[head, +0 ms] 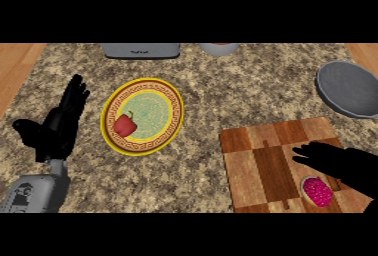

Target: Pick the cupcake from the cutting board and place it in the pan

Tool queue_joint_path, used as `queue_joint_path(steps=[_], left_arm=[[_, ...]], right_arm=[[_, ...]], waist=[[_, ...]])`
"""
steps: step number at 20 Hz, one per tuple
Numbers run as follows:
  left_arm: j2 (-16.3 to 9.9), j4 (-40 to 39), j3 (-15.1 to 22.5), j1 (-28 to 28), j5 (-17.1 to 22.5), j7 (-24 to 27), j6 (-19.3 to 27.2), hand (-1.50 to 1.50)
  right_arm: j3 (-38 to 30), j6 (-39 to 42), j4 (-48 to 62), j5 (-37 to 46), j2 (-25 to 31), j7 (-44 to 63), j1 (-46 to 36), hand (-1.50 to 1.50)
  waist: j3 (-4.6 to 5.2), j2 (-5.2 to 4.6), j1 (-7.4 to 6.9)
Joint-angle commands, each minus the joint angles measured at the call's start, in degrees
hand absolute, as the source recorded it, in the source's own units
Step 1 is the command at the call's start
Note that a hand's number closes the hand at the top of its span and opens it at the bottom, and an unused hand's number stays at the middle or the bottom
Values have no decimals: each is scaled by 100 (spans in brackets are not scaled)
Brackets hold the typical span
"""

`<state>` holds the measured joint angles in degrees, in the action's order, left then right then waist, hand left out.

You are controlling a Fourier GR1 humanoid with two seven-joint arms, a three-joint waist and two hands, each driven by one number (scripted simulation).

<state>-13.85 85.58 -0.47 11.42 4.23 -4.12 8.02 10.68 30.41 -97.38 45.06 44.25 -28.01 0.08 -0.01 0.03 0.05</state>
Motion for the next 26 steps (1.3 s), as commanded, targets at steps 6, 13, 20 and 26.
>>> queue_joint_path(steps=[6, 13, 20, 26], left_arm=[[242, -538, -160, 138, -182, 387, -100, 0], [103, 20, -249, 215, -291, -206, -146, 0], [132, -2, -403, 176, -249, -191, -293, 0], [233, -194, -418, 43, -280, 167, -369, 0]], right_arm=[[112, -40, 612, 838, -478, -295, -189, -150], [179, -156, 968, 1491, -778, -275, -381, -150], [396, -218, 1331, 2011, -1153, -327, -295, -150], [671, -849, 1492, 2228, -1121, -1121, -267, 150]], waist=[[1, -7, 1], [0, -2, -13], [0, -2, -15], [1, -5, -9]])
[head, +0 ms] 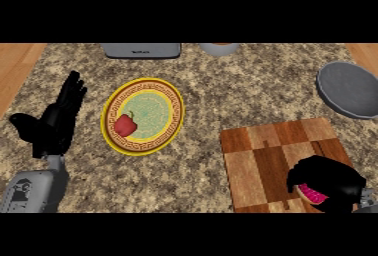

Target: Pick the cupcake from the cutting board and place it in the pan

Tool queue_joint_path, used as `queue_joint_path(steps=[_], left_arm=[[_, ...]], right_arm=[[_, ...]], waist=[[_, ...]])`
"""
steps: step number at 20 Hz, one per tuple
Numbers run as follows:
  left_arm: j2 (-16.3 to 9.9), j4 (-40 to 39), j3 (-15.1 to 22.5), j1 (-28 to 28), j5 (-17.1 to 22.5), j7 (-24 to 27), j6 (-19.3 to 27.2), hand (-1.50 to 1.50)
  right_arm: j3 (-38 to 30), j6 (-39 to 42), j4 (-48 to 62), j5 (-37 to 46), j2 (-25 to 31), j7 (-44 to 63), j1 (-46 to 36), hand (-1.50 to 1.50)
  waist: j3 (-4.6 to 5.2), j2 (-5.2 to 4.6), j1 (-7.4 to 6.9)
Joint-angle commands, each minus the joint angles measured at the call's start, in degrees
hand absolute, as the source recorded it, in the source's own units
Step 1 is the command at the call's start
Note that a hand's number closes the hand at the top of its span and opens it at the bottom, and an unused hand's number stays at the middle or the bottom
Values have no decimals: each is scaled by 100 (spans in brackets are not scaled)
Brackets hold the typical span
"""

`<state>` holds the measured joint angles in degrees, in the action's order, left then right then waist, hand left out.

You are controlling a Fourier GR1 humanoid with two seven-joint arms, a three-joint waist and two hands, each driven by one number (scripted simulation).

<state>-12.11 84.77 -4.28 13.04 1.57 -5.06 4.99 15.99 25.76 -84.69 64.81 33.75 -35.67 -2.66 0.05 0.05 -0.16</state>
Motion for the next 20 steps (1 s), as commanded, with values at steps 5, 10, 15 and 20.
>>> queue_joint_path(steps=[5, 10, 15, 20], left_arm=[[173, 92, 11, -306, -108, 300, -88, 0], [328, -198, 30, 148, -222, 184, 138, 0], [77, -28, -84, -61, -72, 111, -110, 0], [235, -2, 108, -114, -170, 91, -63, 0]], right_arm=[[-121, -326, 527, 398, -200, -525, -245, 150], [-590, -13, 478, 77, -757, 276, -496, 150], [-1687, 85, 672, 52, -2421, 3364, -684, 150], [-2001, -1170, 39, 655, -3331, 5141, -1760, 150]], waist=[[-5, -3, 1], [-4, -18, 18], [14, -28, 33], [2, 16, -79]])
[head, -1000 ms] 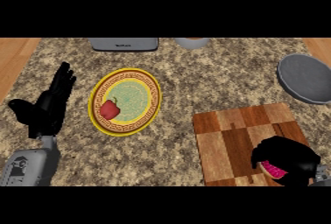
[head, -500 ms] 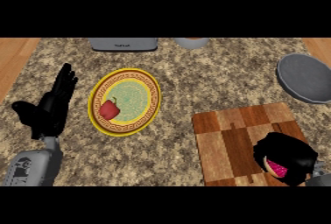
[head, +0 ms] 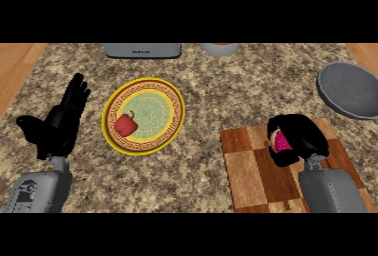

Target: Pick the cupcake from the cutting board and place it in the pan

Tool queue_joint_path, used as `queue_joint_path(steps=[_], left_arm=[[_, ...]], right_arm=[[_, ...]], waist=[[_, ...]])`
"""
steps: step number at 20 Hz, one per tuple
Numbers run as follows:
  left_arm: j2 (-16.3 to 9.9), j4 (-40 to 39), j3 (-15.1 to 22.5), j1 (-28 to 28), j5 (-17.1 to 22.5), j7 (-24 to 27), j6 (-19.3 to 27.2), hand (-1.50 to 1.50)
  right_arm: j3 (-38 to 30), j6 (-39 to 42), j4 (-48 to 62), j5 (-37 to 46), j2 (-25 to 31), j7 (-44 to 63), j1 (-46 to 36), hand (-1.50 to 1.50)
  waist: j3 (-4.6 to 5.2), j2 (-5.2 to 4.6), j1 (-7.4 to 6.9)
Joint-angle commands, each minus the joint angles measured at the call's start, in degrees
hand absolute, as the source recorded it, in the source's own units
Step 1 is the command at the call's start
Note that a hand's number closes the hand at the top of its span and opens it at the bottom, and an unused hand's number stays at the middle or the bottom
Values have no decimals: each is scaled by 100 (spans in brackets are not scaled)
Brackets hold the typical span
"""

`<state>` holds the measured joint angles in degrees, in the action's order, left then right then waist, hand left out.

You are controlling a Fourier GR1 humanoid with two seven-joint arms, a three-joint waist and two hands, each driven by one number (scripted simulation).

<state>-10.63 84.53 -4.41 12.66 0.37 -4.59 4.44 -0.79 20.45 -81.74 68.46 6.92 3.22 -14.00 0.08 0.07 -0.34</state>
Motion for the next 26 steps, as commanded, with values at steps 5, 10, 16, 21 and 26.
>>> queue_joint_path(steps=[5, 10, 16, 21, 26], left_arm=[[-54, -282, -105, 282, 10, 61, -16, 0], [70, 186, 21, -174, -47, 64, 38, 0], [-39, 152, -99, 66, 86, -190, -65, 0], [-19, -173, -110, 35, -39, 322, -84, 0], [-4, -25, -91, -35, 39, 173, -168, 0]], right_arm=[[207, -1461, -477, 289, -679, 2577, -1232, 150], [-458, -1896, -370, 365, -524, 2623, -1605, 150], [-1634, -2607, -181, -982, -326, 1966, -1713, 150], [-2611, -2811, 1109, -1650, 785, 1183, -2207, 150], [-2952, -3649, 2854, -1473, 1539, 439, -2513, 150]], waist=[[-5, -15, -23], [-10, -1, -24], [-19, -12, 23], [-14, -45, -6], [-17, -64, -104]])
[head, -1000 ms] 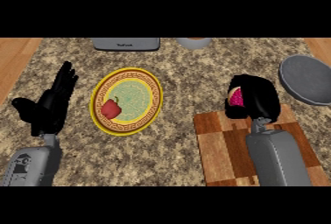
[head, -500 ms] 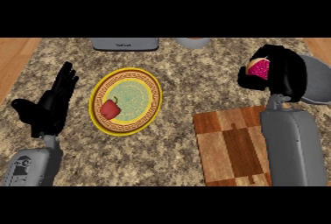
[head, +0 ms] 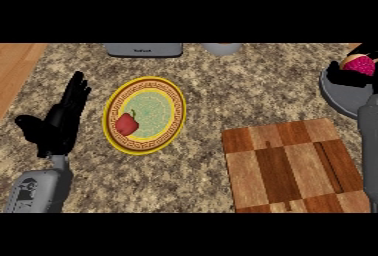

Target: Pick the cupcake from the cutting board and place it in the pan

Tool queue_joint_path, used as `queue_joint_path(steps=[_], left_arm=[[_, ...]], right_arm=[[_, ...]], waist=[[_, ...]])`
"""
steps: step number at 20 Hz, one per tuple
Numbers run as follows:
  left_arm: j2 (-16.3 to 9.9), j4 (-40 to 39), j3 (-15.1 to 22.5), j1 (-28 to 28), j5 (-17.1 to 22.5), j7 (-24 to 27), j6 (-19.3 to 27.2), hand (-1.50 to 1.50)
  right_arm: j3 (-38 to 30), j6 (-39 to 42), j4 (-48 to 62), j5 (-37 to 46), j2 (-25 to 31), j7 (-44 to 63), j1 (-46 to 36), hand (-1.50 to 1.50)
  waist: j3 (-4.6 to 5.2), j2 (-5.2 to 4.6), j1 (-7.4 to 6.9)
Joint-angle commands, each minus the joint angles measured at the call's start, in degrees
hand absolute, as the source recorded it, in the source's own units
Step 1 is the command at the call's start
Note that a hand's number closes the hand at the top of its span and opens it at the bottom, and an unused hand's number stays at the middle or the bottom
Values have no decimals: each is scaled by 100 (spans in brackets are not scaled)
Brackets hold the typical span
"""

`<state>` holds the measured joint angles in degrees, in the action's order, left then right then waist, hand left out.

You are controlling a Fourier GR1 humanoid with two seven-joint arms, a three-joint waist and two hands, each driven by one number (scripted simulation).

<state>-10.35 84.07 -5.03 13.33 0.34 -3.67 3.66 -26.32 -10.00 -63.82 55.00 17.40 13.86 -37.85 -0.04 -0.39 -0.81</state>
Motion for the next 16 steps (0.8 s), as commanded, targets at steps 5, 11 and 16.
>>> queue_joint_path(steps=[5, 11, 16], left_arm=[[-14, -30, 30, -63, -31, 201, -97, 0], [79, -139, 76, 144, -85, 153, -12, 0], [172, -57, 198, 143, -72, 71, -49, 0]], right_arm=[[-586, -1166, 2453, 175, 1396, -1382, -212, 150], [-1069, -1837, 3689, -150, 1810, -2248, -173, 150], [-1202, -1930, 4295, -169, 2132, -2511, -316, 150]], waist=[[-16, -95, -199], [-34, -140, -214], [-48, -186, -324]])
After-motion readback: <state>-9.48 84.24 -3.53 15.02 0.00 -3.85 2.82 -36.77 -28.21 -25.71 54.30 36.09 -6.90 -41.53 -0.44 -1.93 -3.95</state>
